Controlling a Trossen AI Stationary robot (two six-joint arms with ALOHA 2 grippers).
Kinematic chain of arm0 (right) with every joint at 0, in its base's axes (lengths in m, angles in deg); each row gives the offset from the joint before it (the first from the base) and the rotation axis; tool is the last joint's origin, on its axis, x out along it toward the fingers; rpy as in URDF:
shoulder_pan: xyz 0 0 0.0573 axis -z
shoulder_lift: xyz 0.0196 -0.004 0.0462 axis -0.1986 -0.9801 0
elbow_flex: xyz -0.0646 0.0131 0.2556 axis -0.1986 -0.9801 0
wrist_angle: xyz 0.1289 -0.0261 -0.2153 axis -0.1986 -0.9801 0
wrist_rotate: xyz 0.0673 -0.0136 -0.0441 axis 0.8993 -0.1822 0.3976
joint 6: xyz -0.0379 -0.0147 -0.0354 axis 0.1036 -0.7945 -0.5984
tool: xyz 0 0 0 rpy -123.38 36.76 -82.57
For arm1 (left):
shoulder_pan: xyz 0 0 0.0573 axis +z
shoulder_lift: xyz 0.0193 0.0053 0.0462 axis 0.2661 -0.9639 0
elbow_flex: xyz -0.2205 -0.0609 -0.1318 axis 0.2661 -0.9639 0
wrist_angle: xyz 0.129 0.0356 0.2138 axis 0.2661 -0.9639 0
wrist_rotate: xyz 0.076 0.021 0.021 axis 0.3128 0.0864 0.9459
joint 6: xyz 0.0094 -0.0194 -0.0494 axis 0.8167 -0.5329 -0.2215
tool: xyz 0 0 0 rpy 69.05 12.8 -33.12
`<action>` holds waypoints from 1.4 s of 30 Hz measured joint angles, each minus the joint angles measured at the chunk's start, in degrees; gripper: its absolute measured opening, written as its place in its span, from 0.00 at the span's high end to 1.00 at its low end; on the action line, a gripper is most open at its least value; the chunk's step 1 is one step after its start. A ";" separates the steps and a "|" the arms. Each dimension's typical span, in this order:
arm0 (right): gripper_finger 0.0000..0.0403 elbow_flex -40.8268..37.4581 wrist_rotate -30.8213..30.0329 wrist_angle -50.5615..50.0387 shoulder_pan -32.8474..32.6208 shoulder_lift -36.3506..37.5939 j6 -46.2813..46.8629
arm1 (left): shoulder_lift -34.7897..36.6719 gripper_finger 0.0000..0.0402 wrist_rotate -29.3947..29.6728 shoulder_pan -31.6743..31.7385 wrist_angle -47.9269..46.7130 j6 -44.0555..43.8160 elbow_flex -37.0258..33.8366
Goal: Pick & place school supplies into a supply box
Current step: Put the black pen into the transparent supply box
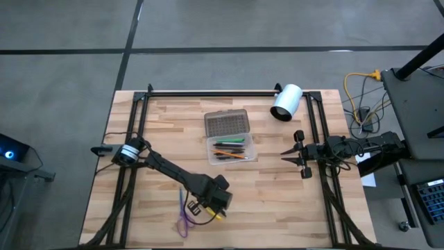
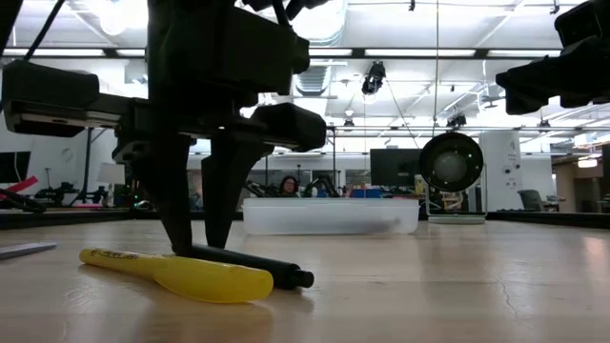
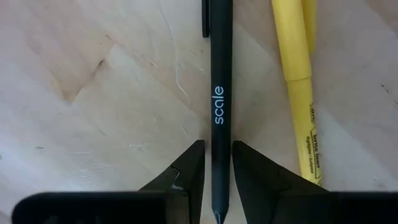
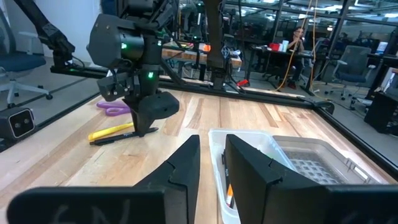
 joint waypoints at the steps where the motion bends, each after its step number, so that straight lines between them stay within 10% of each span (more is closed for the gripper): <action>1: 0.83 0.00 -0.02 0.00 -0.02 0.00 0.00 | 0.00 0.83 -0.02 0.05 0.45 0.00 -0.29; 42: 0.81 0.00 -0.02 0.00 0.00 0.00 0.00 | 0.00 0.97 0.75 0.07 3.87 -0.02 -1.13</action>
